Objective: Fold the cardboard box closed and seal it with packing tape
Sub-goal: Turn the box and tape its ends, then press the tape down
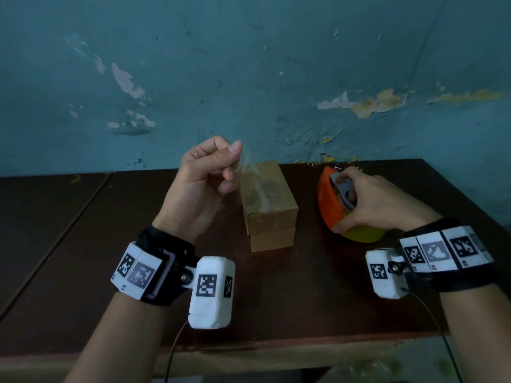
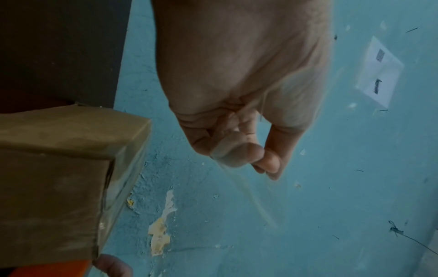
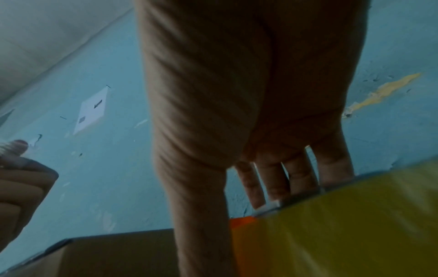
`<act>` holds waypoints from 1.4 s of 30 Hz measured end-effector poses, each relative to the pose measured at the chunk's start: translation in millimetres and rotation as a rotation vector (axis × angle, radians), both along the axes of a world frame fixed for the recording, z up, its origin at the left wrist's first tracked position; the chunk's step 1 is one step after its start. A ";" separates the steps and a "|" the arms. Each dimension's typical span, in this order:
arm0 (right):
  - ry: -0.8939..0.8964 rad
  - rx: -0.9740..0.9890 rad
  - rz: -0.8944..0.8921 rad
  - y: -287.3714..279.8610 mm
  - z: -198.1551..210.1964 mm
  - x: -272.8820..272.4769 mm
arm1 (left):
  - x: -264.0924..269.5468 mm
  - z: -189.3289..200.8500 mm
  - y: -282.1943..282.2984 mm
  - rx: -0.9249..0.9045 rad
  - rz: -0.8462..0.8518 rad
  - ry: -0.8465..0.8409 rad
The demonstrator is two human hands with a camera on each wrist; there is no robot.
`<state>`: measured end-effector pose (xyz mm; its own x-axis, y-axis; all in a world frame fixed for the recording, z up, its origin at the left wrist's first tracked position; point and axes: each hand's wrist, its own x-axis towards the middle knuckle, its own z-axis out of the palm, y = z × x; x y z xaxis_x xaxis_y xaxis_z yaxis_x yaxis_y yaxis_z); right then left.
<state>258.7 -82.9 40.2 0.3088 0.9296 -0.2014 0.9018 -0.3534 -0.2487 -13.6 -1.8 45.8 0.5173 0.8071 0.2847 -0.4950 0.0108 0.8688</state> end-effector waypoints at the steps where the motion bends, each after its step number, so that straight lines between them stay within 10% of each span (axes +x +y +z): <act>1: 0.001 0.009 0.008 -0.6 0.9 0.4 | 0.6 -0.1 -1.0 0.000 -0.002 0.004; 9: -0.076 0.358 0.039 -2.8 10.2 -6.8 | 14.5 -1.9 -11.3 0.021 -0.125 -0.045; 16: 0.873 0.352 0.405 -12.8 17.3 -42.2 | 25.1 -2.4 -20.5 0.041 -0.135 -0.068; 21: 1.120 0.300 0.590 -10.5 8.4 -66.2 | 26.9 1.3 -23.9 0.072 -0.170 -0.043; 42: 1.292 0.360 0.442 2.0 -7.2 -60.6 | 8.4 6.4 -9.1 0.090 -0.034 -0.040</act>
